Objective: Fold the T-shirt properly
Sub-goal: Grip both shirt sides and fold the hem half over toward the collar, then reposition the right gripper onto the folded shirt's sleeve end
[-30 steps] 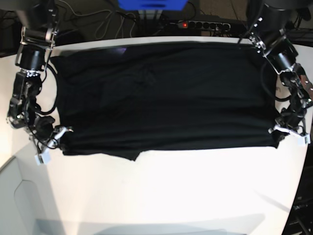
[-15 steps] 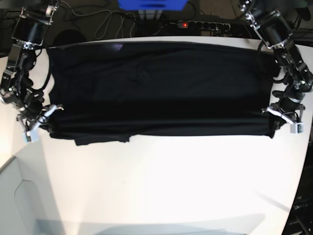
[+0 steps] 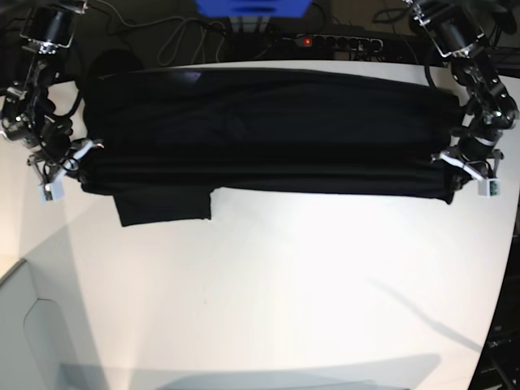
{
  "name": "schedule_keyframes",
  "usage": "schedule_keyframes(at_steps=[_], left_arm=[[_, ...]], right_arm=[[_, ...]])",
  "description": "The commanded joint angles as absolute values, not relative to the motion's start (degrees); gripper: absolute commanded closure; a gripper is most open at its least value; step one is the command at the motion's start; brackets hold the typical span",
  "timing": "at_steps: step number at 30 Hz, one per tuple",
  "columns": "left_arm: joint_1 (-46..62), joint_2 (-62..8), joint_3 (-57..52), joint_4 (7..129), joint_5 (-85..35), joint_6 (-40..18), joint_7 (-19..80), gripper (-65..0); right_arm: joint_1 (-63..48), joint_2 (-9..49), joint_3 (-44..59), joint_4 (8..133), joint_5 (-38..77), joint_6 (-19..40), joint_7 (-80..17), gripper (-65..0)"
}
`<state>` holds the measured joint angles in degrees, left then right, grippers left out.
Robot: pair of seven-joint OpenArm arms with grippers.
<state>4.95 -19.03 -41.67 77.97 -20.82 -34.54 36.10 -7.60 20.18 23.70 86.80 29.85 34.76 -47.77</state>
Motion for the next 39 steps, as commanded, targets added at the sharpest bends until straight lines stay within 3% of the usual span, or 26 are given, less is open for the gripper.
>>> schedule_keyframes(at_steps=[1, 14, 26, 32, 39], left_arm=[[4.35, -20.53, -42.24, 78.73, -20.88, -33.45, 34.15, -0.1], [4.70, -16.13, -42.33, 78.81, -6.46, -33.36, 34.07, -0.1], [5.14, -15.16, -42.24, 78.81, -6.02, -33.36, 34.07, -0.1], [5.93, -15.16, -42.33, 78.81, -6.02, -33.36, 34.07, -0.4], [5.93, -15.16, -42.33, 78.73, -6.02, -33.36, 34.07, -0.4]], right_arm=[[-7.16, 21.67, 24.31, 87.69, 29.32, 34.15, -47.96, -0.6], [-7.25, 21.76, 24.04, 87.34, 29.14, 34.07, -56.75, -1.0], [-7.25, 21.76, 23.96, 87.34, 29.14, 34.07, -59.56, -1.4], [-7.25, 21.76, 24.22, 87.43, 29.14, 34.07, -59.56, -13.8], [-6.73, 22.37, 24.31, 87.78, 29.23, 34.07, -61.67, -19.1]])
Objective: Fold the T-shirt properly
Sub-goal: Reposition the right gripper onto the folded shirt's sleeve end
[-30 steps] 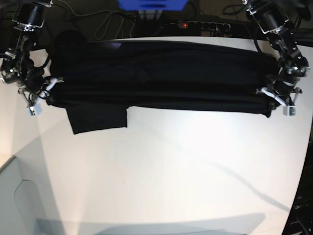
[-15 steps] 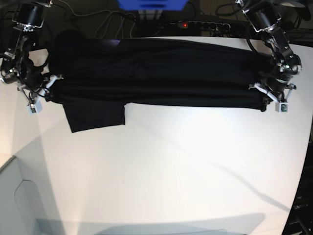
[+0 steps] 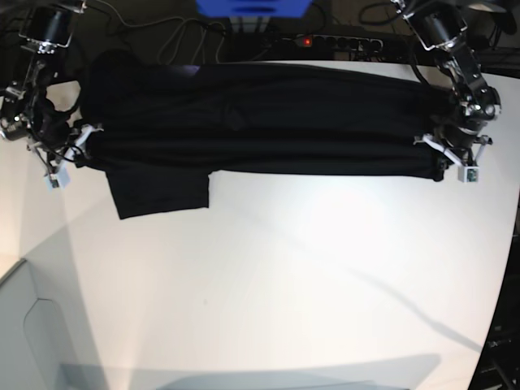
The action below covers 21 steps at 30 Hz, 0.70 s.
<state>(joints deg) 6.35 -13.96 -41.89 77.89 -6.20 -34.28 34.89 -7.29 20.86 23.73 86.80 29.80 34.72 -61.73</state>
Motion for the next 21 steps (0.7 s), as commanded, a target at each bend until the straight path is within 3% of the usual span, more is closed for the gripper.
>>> schedule_keyframes(at_steps=[1, 7, 21], left_arm=[[5.93, -15.16, -42.33, 78.73, -6.02, -33.36, 34.07, -0.4], [5.93, -15.16, -42.33, 78.73, -6.02, -33.36, 34.07, -0.4], [6.73, -15.16, -42.33, 78.73, -6.02, -33.36, 34.07, -0.4]], right_arm=[[-6.73, 22.64, 24.40, 87.78, 29.23, 34.07, -61.85, -19.9], [-5.41, 23.08, 24.48, 87.87, 29.32, 34.07, -62.02, -23.8], [0.31, 26.24, 24.40, 87.96, 29.32, 34.07, -62.11, -23.7]])
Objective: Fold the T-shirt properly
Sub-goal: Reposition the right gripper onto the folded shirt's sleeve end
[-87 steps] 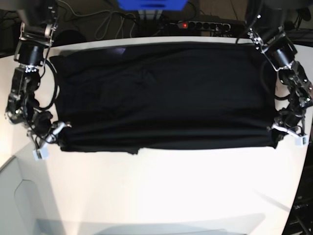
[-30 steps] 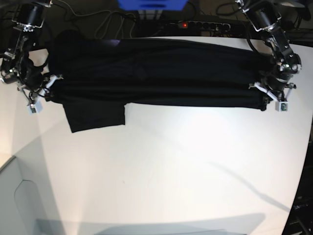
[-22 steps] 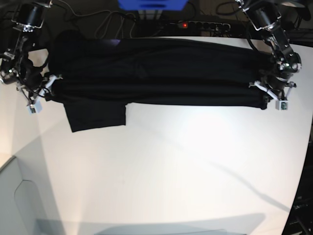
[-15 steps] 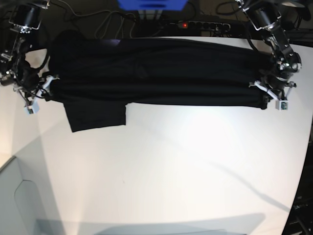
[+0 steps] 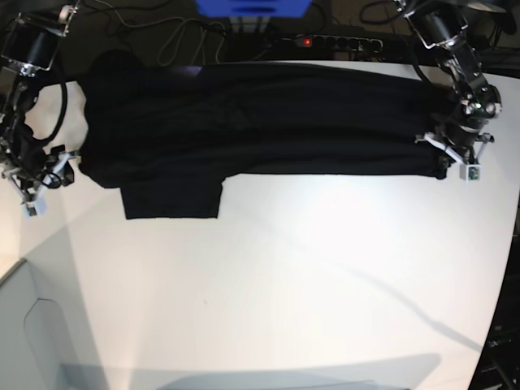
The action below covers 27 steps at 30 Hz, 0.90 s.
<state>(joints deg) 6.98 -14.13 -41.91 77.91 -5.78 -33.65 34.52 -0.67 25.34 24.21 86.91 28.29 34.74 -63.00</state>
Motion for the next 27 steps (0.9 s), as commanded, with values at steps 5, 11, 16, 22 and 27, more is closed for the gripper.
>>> schedule_keyframes(at_steps=[5, 11, 16, 22, 27], left_arm=[[6.73, -15.08, -42.33, 78.73, -6.02, -33.36, 34.07, -0.4], [6.73, -15.08, -42.33, 78.73, -6.02, -33.36, 34.07, -0.4], [6.73, -15.08, -42.33, 78.73, -6.02, -33.36, 34.07, -0.4], [6.73, -15.08, -42.33, 78.73, -6.02, -33.36, 34.07, -0.4], [6.73, -14.99, -42.33, 78.73, -6.02, -33.36, 34.07, -0.4]], right_arm=[[0.13, 26.24, 24.40, 87.96, 29.32, 34.07, -62.11, -23.7], [0.57, 25.71, 24.48, 89.54, 29.67, 34.07, -62.11, -23.6], [0.57, 22.55, 24.13, 94.46, 29.49, 34.07, -62.64, -23.6], [1.71, 17.80, 24.04, 96.22, 29.58, 34.07, -66.24, -23.6], [5.32, 15.52, 21.49, 94.11, 29.41, 34.15, -66.77, -23.6]])
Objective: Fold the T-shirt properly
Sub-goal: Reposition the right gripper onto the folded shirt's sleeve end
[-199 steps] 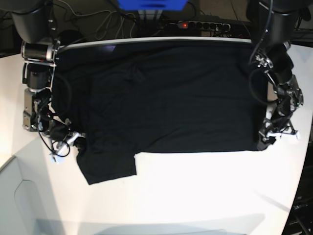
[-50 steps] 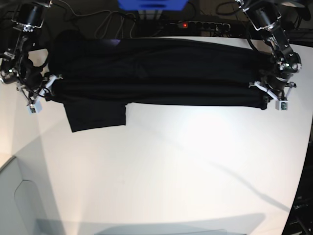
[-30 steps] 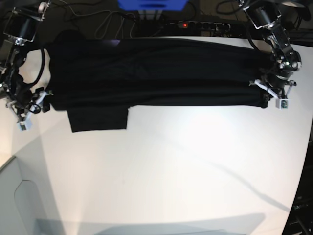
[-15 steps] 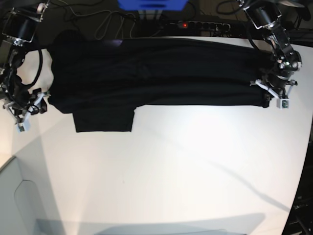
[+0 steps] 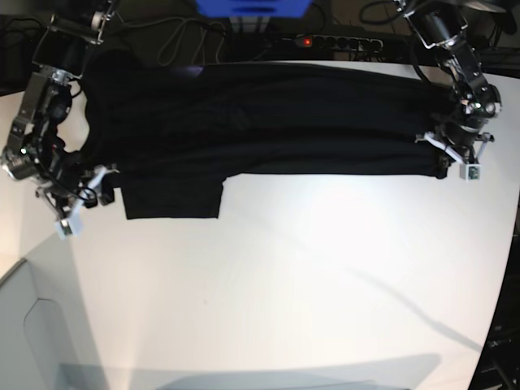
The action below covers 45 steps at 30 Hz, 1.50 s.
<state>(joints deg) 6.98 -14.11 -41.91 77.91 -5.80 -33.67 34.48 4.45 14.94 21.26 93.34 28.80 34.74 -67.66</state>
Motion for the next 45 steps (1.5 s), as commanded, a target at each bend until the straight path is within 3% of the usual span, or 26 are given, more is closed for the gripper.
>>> schedule_keyframes(at_steps=[1, 12, 22, 36, 45], left_arm=[[6.73, -14.99, -42.24, 78.73, -6.11, -33.36, 34.07, -0.4], [6.73, -14.99, -42.24, 78.73, -6.29, -33.36, 34.07, -0.4], [6.73, -14.99, -42.24, 78.73, -6.11, -33.36, 34.07, -0.4], [6.73, -14.99, -42.24, 78.73, -6.02, -33.36, 34.07, -0.4], [6.73, -14.99, -42.33, 78.73, -6.20, -33.36, 34.15, -0.4]], right_arm=[[6.37, 15.43, 20.53, 93.41, 29.41, 34.15, -66.77, -23.6], [18.86, 15.34, 14.73, 72.84, 29.67, 34.42, -65.19, -23.7], [20.18, 15.69, 9.36, 61.58, 29.41, 34.42, -56.57, -23.7], [19.82, 18.51, 9.98, 67.82, 29.49, 34.42, -55.60, -23.6], [18.86, 19.03, 9.98, 65.54, 29.32, 34.15, -53.85, -23.6]])
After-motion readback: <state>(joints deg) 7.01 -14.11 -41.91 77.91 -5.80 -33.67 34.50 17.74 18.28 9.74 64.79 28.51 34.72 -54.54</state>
